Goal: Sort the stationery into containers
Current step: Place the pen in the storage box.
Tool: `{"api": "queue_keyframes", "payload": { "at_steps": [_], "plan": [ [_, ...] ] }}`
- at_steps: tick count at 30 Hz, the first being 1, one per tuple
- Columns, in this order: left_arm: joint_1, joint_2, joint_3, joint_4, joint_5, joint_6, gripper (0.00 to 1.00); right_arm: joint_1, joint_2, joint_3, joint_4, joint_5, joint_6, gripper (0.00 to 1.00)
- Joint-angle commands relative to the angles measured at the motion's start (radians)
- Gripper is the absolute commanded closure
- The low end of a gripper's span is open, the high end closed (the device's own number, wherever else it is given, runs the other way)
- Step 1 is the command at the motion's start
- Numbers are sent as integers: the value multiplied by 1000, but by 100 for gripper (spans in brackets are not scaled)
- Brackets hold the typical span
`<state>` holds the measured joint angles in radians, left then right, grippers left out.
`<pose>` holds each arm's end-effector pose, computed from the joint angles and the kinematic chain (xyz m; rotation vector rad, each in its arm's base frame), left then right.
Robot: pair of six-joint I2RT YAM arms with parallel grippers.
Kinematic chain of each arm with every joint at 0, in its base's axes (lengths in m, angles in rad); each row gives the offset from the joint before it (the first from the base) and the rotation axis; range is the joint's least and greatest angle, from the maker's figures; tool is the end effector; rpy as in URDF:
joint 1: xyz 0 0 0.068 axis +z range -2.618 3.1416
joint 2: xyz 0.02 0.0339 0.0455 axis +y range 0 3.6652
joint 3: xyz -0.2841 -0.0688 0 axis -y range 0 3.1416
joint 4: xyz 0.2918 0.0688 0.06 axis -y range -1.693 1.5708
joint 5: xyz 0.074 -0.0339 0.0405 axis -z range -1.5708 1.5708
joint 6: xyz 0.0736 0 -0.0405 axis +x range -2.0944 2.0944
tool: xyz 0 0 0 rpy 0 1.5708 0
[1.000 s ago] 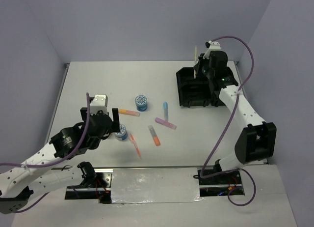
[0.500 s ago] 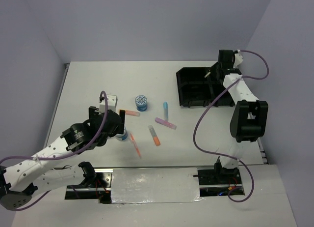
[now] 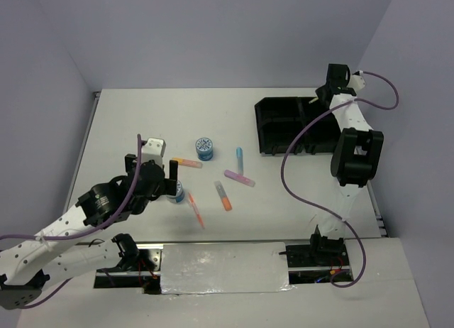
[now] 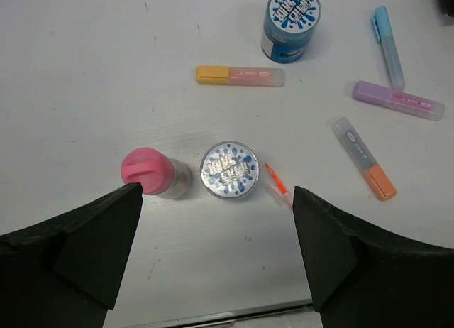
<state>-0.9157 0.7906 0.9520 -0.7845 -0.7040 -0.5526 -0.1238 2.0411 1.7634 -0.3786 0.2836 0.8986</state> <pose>0.1622 -0.1329 0.3456 -0.0094 2.0347 -0.1417 0.5536 -0.0896 0.2562 1.2076 1.8379 0.1178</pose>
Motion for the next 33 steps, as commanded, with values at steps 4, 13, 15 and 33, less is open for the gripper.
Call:
{"api": "queue_keyframes", "payload": {
  "at_steps": [4, 13, 15, 33],
  "plan": [
    [5, -1, -2, 42, 32, 39, 1, -16, 54, 19, 6, 25, 37, 100],
    [5, -5, -6, 48, 46, 46, 1, -16, 90, -4, 30, 2, 23, 100],
    [5, -5, -6, 48, 43, 46, 1, -16, 82, -37, 41, 6, 25, 99],
    [5, -13, -6, 45, 43, 45, 1, -17, 70, -71, 76, -57, -39, 59]
  ]
}}
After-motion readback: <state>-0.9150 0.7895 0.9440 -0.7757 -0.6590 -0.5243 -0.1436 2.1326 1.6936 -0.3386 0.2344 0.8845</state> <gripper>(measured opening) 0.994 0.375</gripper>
